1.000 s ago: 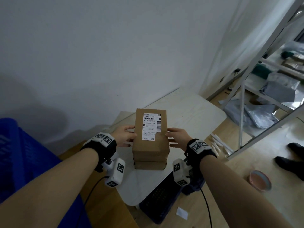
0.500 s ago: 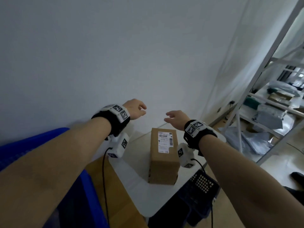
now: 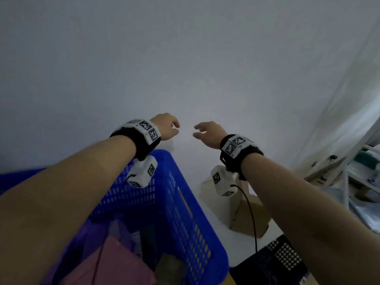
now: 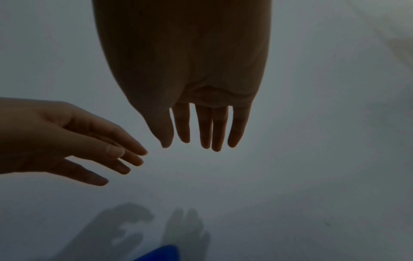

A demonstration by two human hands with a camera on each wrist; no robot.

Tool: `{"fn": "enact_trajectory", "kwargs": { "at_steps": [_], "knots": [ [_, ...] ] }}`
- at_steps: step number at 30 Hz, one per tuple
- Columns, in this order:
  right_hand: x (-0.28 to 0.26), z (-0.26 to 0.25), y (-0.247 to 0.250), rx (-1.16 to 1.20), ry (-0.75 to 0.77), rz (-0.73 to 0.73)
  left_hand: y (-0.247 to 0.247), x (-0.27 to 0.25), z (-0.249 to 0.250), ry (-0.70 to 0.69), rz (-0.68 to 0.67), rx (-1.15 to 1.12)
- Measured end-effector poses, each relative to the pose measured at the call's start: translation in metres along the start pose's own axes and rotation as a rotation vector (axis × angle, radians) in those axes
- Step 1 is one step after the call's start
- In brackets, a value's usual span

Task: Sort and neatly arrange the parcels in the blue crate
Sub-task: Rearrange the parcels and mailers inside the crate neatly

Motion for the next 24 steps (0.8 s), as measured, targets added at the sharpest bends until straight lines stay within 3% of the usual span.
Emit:
{"fn": "enact_trajectory", "kwargs": {
  "at_steps": [11, 24],
  "knots": [
    [-0.034, -0.111, -0.114, -0.113, 0.125, -0.191, -0.003, -0.122, -0.131, 0.195, -0.039, -0.023],
    [-0.025, -0.098, -0.251, -0.288, 0.068, -0.487, -0.097, -0.172, -0.195, 0.290, -0.231, -0.114]
  ]
}}
Point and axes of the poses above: each hand's wrist, its own x-axis towards the middle knuckle, its own y-axis out of the back of the hand, z = x × y, the point moved 3 cm from there along x, towards the middle knuckle, and after that the axes turned 10 degrees about -y, right-handed, at the moved point
